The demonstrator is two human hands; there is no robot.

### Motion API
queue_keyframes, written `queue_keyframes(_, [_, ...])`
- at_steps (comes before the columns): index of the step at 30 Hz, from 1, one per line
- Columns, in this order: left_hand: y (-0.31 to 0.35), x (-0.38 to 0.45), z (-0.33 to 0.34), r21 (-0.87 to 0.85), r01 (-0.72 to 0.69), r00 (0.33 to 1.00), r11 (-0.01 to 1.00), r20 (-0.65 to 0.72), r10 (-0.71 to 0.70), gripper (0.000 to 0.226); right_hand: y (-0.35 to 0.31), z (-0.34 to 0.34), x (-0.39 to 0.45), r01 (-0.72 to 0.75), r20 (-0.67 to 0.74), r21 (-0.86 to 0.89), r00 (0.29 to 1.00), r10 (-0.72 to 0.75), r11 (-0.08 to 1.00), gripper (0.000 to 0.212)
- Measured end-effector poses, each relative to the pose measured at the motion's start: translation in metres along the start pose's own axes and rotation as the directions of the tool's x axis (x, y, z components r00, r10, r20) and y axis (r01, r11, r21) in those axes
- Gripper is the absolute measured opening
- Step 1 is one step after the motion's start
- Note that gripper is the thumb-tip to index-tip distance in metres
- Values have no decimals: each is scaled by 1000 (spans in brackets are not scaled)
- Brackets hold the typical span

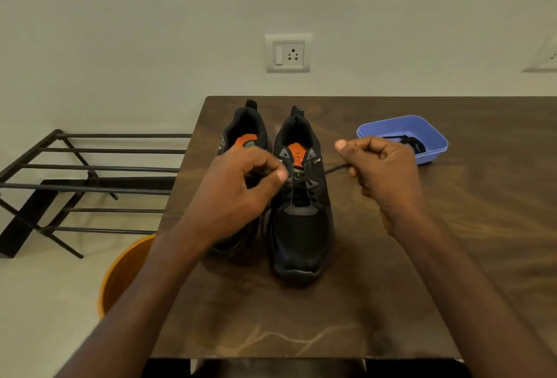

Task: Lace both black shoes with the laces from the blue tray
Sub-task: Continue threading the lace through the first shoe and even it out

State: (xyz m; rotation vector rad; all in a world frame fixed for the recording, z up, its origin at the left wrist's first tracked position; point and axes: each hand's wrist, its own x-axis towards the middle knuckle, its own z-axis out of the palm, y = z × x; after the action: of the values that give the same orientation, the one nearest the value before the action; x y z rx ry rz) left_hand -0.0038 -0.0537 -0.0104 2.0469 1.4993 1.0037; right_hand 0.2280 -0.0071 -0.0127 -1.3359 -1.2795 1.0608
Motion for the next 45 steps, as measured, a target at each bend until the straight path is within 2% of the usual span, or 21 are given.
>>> queue_keyframes(2, [8, 1, 8, -66, -55, 998, 996, 8, 56, 26, -4, 12, -7, 27, 100, 35, 994, -31, 999, 22])
queue_keyframes(5, [16, 2, 19, -239, -16, 995, 971, 93, 39, 25, -8, 29, -15, 43, 192, 121, 979, -66, 992, 20])
queue_keyframes(8, [9, 1, 17, -163, 14, 998, 986, 67, -3, 10, -8, 28, -13, 22, 166, 128, 985, -43, 991, 22])
queue_keyframes(11, [-1, 0, 7, -88, 65, 998, 994, 1, -66, 8, -3, 11, -5, -27, 87, 60, 996, 22, 998, 28])
queue_keyframes(14, [-6, 0, 3, -1, 65, 997, 998, -40, -65, 9, 2, 0, 1, -77, 49, 90, 996, 73, 993, 29])
queue_keyframes(15, [-4, 0, 4, 17, 46, 998, 999, -38, -45, 7, 3, -1, 0, -76, 71, 106, 995, 69, 991, 27])
queue_keyframes(17, [3, 1, 7, 31, -3, 998, 1000, -61, 5, 22, 2, 3, -2, -24, 156, 65, 988, 13, 998, 21])
queue_keyframes(19, [7, 3, 12, -62, -3, 998, 998, -67, -1, 33, -1, 11, -6, 72, 283, -13, 957, -66, 997, 13])
queue_keyframes(21, [8, 5, 17, -145, 31, 999, 989, -19, -34, 25, 1, 17, -6, 121, 345, -25, 933, -105, 992, 9])
queue_keyframes(24, [0, 4, 24, -129, 82, 996, 988, -11, -84, 11, 7, 22, -4, 35, 215, 69, 975, -49, 997, 10])
queue_keyframes(26, [-3, 4, 25, -145, 106, 993, 984, -33, -111, 10, 10, 23, -3, -36, 119, 162, 993, 17, 986, 11])
queue_keyframes(30, [-2, 5, 33, -211, 109, 984, 971, -119, -136, 17, 13, 30, -4, 8, 130, 116, 991, -23, 993, 7])
queue_keyframes(32, [0, 6, 38, -243, 105, 976, 964, -163, -147, 10, 14, 35, -6, 29, 146, 127, 988, -48, 992, 7])
queue_keyframes(34, [1, 7, 44, -252, 96, 962, 963, -227, -155, 7, 15, 40, -4, 37, 101, 121, 994, -50, 992, 6])
queue_keyframes(35, [0, 8, 46, -242, 95, 952, 966, -261, -159, 8, 18, 41, -2, 61, 40, 63, 997, -64, 996, 8])
queue_keyframes(37, [-1, 9, 49, -185, 93, 936, 978, -318, -149, 10, 28, 43, 5, 139, -88, -242, 982, -165, 960, 12])
queue_keyframes(39, [-4, 11, 53, -107, 68, 931, 992, -351, -102, 13, 39, 47, 11, 160, -88, -470, 970, -226, 868, 28])
queue_keyframes(42, [-5, 14, 57, -45, 39, 928, 998, -368, -53, 18, 44, 51, 12, 136, -47, -501, 982, -184, 855, 49])
queue_keyframes(45, [-7, 17, 59, -46, 43, 930, 998, -362, -57, 17, 41, 50, 13, 159, -65, -502, 973, -220, 850, 43])
